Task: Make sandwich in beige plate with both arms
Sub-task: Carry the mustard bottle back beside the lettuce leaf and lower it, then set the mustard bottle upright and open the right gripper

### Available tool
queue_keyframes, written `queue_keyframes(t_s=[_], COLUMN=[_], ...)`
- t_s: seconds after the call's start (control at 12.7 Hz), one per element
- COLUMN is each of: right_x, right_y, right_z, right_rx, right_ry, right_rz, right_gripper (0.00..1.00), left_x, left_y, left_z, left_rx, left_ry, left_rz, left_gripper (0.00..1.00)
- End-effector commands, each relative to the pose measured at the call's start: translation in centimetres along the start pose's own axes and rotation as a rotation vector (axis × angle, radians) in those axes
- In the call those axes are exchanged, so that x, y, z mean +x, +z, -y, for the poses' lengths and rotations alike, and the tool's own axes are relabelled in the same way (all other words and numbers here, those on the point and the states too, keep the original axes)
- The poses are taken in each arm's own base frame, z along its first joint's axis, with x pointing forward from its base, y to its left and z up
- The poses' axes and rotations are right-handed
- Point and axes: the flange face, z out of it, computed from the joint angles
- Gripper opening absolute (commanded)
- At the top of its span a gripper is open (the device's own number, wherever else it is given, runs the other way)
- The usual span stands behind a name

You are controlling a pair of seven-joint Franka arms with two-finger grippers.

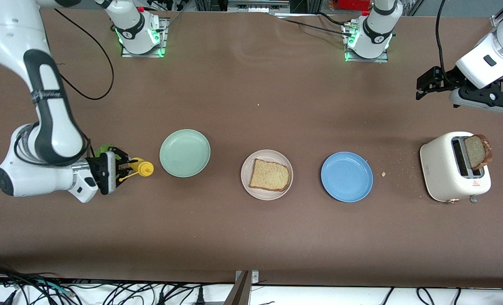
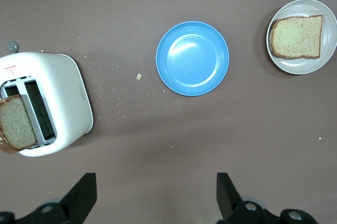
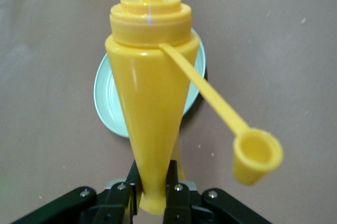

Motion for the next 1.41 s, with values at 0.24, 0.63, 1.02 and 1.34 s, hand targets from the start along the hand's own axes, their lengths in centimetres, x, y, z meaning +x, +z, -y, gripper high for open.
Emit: queue_keyframes(t_s=[0.24,0.63,1.02,1.34], right_x=[-4.5,-8.7,-12.0,-11.6], right_y=[4.5,5.8,9.1,9.5], right_z=[-1.5,-1.7,-2.2,-2.1], right_rx=[0.075,0.082,0.099,0.102], right_ry=[-0.168,-0.24,-0.263,-0.262], right_rz=[-0.272,-0.352,-0.4,-0.442], right_gripper=[0.0,0.0,0.0,0.0], left_x=[-0.3,-0.3,-0.5,-0.5], left_y=[0.0,0.0,0.0,0.0], left_z=[0.1,0.1,0.1,0.1], left_rx=[-0.009,-0.009,-0.01,-0.01], left_ry=[0.003,0.003,0.002,0.002], left_rz=[0.004,0.005,0.014,0.016], left_gripper=[1.0,1.0,1.0,1.0])
